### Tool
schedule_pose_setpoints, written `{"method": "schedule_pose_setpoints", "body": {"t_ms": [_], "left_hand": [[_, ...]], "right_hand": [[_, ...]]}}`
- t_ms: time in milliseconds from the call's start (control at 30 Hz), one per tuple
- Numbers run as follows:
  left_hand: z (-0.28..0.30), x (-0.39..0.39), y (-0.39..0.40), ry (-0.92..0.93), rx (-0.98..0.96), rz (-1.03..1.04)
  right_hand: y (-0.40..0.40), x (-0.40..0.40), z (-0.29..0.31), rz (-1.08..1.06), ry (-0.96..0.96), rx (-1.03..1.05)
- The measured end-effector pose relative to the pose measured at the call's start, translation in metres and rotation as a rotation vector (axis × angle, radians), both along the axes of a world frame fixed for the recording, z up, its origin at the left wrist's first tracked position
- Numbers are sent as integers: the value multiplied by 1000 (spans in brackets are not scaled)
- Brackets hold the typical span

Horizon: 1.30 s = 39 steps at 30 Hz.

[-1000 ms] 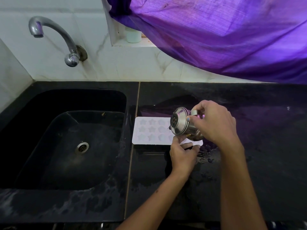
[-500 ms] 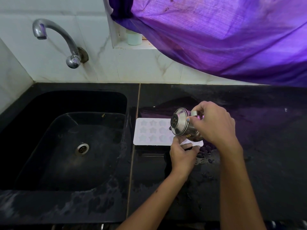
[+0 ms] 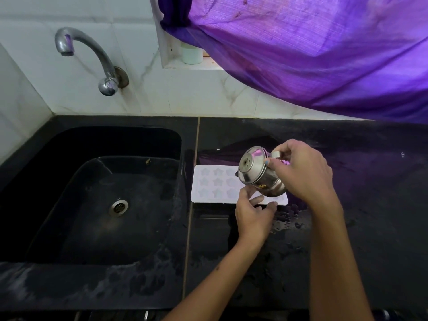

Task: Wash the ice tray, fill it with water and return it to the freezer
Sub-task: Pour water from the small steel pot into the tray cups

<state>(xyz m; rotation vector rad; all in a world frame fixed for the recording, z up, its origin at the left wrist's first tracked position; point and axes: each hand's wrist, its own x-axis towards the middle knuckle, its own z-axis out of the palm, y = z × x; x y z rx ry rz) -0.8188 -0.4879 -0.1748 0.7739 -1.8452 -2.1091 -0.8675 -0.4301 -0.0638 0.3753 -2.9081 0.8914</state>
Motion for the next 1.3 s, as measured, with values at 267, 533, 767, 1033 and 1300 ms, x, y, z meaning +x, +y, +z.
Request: {"method": "schedule_pose_setpoints", "body": {"t_ms": [267, 533, 767, 1033, 1300], "left_hand": [[-7, 1, -13, -4, -2, 32], [-11, 2, -22, -13, 4, 27], [-14, 3, -24, 7, 73, 17], [-18, 2, -25, 17, 126, -2], [-15, 3, -27, 20, 139, -15]], "right_hand": [[-18, 5, 2, 37, -5, 22], [-30, 9, 1, 61, 21, 73], [-34, 13, 3, 52, 31, 94], [-36, 16, 4, 39, 42, 105], [-35, 16, 3, 31, 39, 110]]}}
